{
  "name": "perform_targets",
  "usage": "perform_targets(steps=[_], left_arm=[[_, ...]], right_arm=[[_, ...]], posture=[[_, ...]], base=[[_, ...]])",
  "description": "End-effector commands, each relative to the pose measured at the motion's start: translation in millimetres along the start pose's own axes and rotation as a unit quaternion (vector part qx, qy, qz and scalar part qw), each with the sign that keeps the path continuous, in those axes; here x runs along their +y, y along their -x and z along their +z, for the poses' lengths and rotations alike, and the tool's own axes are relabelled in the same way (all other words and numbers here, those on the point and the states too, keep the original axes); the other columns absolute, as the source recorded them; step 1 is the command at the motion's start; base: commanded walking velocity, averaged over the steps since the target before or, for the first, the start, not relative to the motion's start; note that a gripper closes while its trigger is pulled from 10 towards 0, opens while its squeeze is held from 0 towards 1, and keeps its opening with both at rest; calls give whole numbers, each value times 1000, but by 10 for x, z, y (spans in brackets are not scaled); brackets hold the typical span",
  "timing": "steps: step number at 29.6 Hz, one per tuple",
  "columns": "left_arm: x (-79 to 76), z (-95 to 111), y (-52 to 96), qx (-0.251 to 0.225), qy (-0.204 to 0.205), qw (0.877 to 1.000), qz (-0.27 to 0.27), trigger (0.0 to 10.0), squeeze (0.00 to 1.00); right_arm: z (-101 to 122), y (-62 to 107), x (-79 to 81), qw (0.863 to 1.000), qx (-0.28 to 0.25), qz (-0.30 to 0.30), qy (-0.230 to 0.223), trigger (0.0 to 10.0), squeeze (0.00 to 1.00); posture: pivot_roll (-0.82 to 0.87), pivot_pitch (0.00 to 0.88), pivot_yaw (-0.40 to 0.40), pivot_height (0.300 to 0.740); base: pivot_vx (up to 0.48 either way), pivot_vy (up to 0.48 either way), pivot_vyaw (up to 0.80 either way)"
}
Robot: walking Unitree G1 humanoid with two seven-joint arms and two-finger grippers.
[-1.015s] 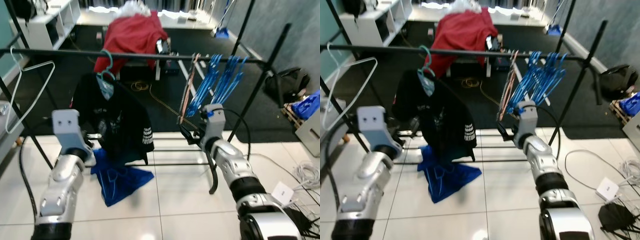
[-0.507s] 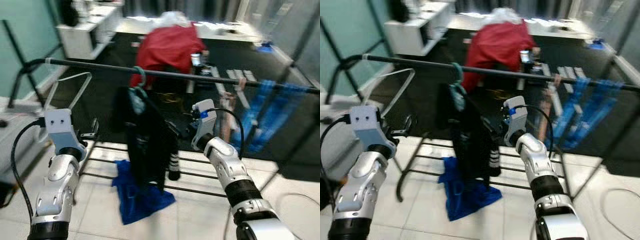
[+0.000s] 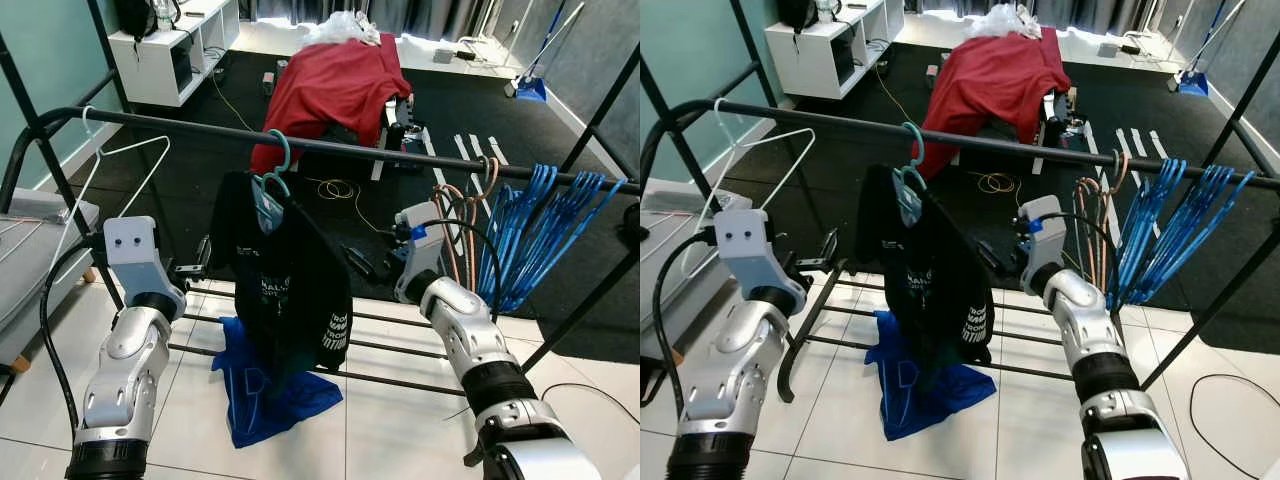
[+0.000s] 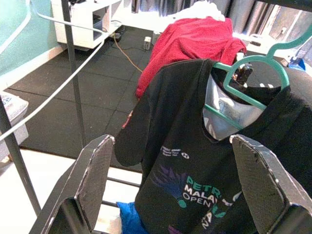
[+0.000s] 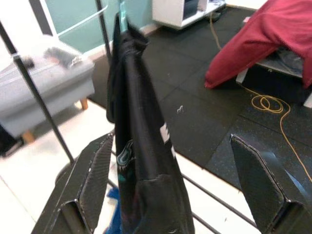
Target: Hang hanger
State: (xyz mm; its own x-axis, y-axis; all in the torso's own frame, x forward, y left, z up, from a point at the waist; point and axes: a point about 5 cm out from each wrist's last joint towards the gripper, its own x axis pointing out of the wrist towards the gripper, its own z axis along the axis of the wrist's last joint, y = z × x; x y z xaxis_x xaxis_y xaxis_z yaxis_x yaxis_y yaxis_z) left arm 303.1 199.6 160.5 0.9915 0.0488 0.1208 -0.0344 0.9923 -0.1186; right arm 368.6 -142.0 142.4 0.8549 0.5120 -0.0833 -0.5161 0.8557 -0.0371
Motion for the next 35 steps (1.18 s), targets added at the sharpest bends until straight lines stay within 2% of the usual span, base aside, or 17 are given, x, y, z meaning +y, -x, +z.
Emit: perform_targets(steps=[1, 8, 21, 24, 27, 32, 35], left_arm=[[5, -54, 8, 14, -8, 1000, -3, 10000, 0], [11, -55, 14, 13, -31, 999, -4, 10000, 0], [14, -63, 28, 15, -35, 999, -5, 10000, 0], [42, -62, 55, 18, -37, 999, -3, 10000, 0], [49, -61, 61, 18, -37, 999, -2, 10000, 0], [55, -60, 67, 18, -38, 999, -1, 10000, 0], [65, -66, 70, 20, -38, 999, -1, 10000, 0]], right_arm=[[-38, 5, -8, 1000, 13, 1, 0, 10000, 0], [-44, -129, 61, 998, 50, 20, 15, 10000, 0], [-54, -166, 25, 998, 68, -6, 15, 10000, 0], [-103, -184, -7, 995, 91, -27, -14, 10000, 0], [-115, -186, -10, 995, 94, -28, -22, 10000, 0], [-109, -189, -9, 995, 90, -25, -32, 10000, 0], [-80, -198, -12, 996, 74, -17, -53, 10000, 0]], posture=[[-16, 31, -73, 740], [5, 27, -81, 740], [15, 40, -78, 740], [32, 54, -83, 740], [32, 54, -83, 740], [34, 56, -84, 740], [35, 58, -85, 740]], base=[[0, 0, 0], [0, 0, 0], [0, 0, 0], [0, 0, 0], [0, 0, 0], [0, 0, 0], [0, 0, 0]])
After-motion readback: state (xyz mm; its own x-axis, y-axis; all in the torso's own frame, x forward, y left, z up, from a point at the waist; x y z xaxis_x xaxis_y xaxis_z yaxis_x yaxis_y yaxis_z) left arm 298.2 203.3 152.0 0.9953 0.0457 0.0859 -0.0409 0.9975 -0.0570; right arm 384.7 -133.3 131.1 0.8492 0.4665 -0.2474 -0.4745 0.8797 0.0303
